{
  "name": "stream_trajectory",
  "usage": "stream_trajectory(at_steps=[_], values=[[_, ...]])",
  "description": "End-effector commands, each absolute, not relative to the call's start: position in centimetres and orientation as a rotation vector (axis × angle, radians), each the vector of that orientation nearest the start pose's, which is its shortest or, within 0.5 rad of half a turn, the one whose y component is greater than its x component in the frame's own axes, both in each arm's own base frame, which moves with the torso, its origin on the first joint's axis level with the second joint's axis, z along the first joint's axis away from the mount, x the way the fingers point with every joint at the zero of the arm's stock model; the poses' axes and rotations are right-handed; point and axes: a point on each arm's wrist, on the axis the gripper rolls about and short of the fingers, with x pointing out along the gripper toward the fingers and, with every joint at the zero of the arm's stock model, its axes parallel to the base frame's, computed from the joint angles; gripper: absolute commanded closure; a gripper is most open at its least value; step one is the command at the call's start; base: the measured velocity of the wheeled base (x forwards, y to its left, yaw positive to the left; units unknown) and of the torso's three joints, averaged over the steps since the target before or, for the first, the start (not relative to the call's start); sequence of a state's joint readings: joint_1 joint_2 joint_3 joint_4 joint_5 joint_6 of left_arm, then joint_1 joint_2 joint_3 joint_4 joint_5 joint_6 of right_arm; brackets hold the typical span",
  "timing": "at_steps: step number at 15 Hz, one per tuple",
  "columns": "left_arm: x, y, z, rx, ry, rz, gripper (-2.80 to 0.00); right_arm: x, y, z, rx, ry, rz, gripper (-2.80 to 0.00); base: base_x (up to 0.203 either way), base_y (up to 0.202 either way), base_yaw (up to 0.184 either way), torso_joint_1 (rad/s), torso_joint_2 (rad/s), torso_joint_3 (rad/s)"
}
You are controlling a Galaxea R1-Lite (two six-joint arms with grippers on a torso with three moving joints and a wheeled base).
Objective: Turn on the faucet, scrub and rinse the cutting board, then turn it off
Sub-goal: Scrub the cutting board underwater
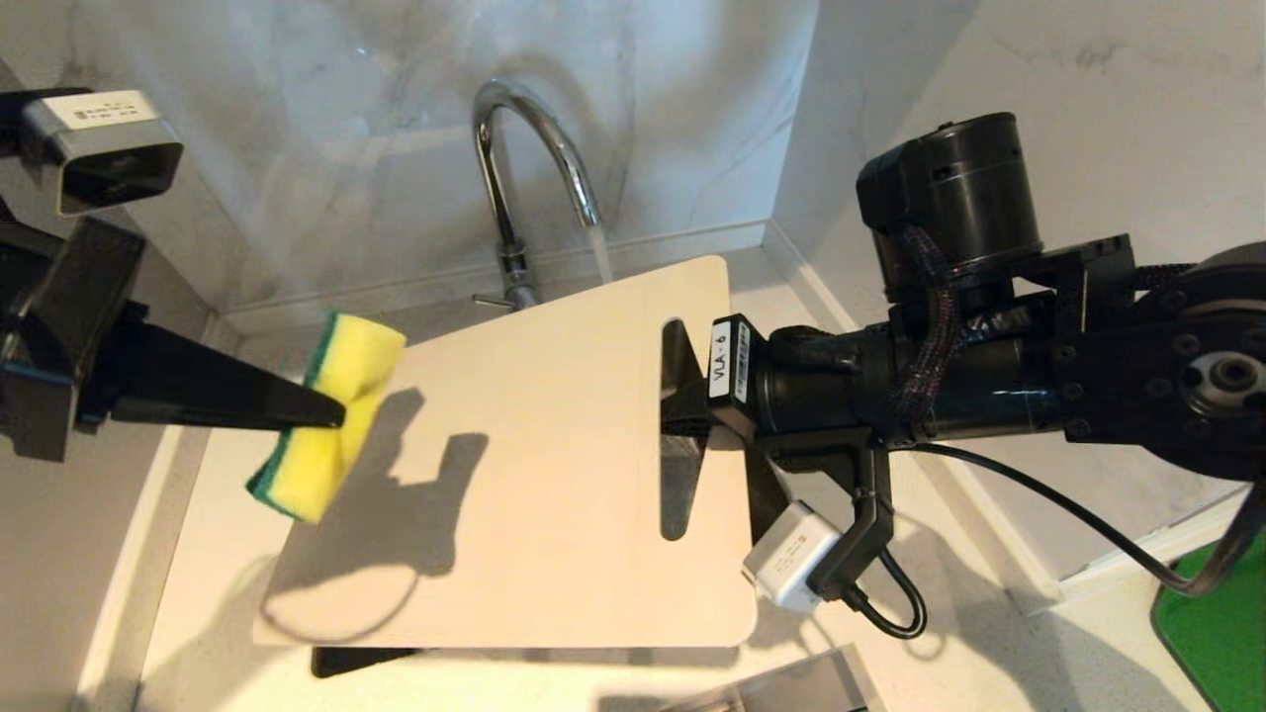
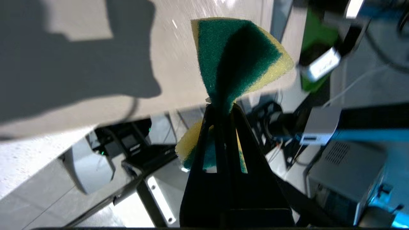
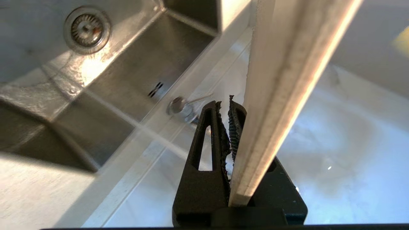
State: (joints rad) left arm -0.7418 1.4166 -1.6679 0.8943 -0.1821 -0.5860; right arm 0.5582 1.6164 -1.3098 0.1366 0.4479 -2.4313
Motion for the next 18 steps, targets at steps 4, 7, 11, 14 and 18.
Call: stream_trajectory(at_steps=[4,7,11,14,18], values=[[12.8,-18.5,30.2,-0.132,1.025,-0.616,0.0,24.8,15.8,27.6,-2.167,-0.964,0.974,0.0,0.0,0.0,0.0,0.0,0.0,0.0],[13.6,-18.9,27.7,-0.126,1.044,-0.572,0.0,24.6,15.6,28.2,-2.169,-0.972,0.95,0.0,0.0,0.0,0.0,0.0,0.0,0.0],[14.8,-20.0,26.1,-0.132,0.991,-0.521,0.0,24.2,15.4,28.8,-2.165,-0.977,0.93,0.0,0.0,0.0,0.0,0.0,0.0,0.0],[16.2,-19.7,25.3,-0.148,1.013,-0.471,0.0,23.5,15.0,29.5,-2.15,-0.972,0.912,0.0,0.0,0.0,0.0,0.0,0.0,0.0],[16.5,-18.2,22.9,-0.153,1.046,-0.415,0.0,23.2,14.8,29.4,-2.149,-0.971,0.917,0.0,0.0,0.0,0.0,0.0,0.0,0.0]])
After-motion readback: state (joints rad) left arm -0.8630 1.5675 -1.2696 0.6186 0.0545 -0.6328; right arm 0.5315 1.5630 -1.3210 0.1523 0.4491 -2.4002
